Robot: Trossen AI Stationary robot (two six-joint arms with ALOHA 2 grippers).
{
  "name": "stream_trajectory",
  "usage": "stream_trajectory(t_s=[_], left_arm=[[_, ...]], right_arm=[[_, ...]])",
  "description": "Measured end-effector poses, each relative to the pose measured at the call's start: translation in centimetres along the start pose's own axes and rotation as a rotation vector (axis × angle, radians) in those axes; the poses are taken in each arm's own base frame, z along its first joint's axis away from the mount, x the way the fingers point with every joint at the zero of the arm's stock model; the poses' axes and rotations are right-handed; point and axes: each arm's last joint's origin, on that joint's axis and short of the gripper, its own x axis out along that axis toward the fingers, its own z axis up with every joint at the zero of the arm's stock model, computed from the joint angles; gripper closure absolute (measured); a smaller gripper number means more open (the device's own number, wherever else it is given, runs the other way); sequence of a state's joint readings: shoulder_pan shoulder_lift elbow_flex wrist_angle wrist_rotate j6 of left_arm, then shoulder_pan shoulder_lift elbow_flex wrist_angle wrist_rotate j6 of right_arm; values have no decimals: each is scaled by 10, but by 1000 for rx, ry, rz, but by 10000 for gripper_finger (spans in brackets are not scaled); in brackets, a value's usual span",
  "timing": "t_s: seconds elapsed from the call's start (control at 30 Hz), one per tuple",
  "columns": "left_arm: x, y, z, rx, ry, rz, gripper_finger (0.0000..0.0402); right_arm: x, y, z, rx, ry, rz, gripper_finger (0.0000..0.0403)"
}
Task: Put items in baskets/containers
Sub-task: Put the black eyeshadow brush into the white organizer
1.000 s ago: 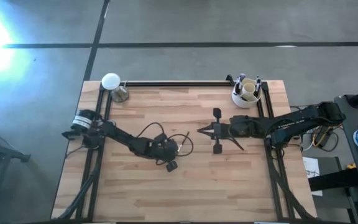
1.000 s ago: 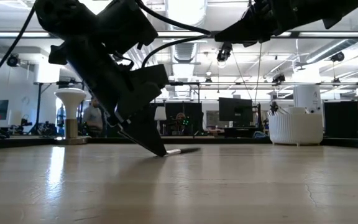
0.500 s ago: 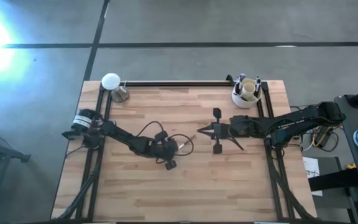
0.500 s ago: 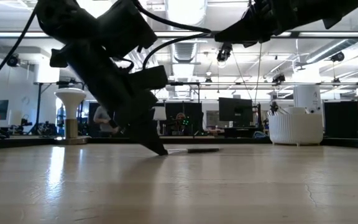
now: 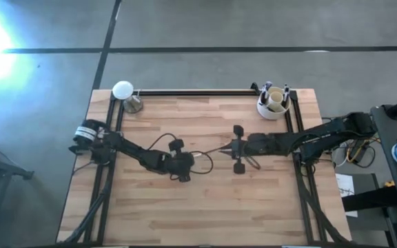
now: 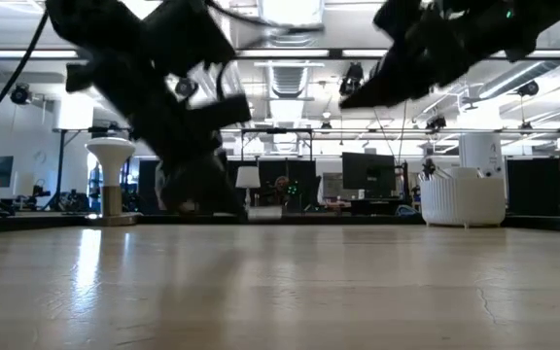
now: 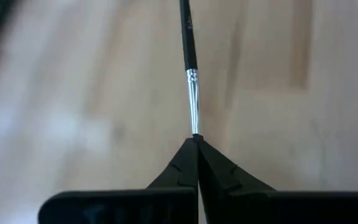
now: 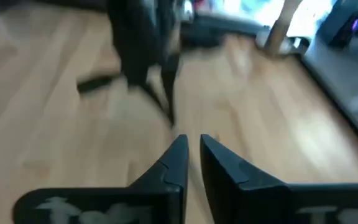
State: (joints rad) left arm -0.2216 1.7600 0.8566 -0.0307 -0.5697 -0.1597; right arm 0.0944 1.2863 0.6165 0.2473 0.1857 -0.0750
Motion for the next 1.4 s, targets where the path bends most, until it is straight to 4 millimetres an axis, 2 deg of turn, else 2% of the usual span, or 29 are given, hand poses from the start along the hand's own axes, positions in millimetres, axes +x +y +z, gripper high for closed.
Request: stream_trajectory(t_s=[0.1,0.23,0.47,0.67,0.9,1.1,1.3,1.4], left_arm=[[-12,6,8,20,-40,58,401],[-20,8,13,41,-66,51,401],[-24,9,16,44,-85,50,401],[-24,9,17,41,-87,50,401],[-24,9,17,41,-87,49,401],[-24,9,17,42,-80,49,401],[-24,10,16,21,-79,53,401],[-25,11,16,-12,-77,75,398]], right_arm=[[16,4,-13,12,66,3,345],[39,9,-28,6,114,-1,308],[75,12,-12,-94,184,-64,259],[104,11,-1,-170,330,-51,248],[133,5,-1,-221,493,-97,271],[148,7,-5,-266,532,-106,316],[141,6,-8,-275,545,-106,386],[129,5,-7,-270,525,-114,392]])
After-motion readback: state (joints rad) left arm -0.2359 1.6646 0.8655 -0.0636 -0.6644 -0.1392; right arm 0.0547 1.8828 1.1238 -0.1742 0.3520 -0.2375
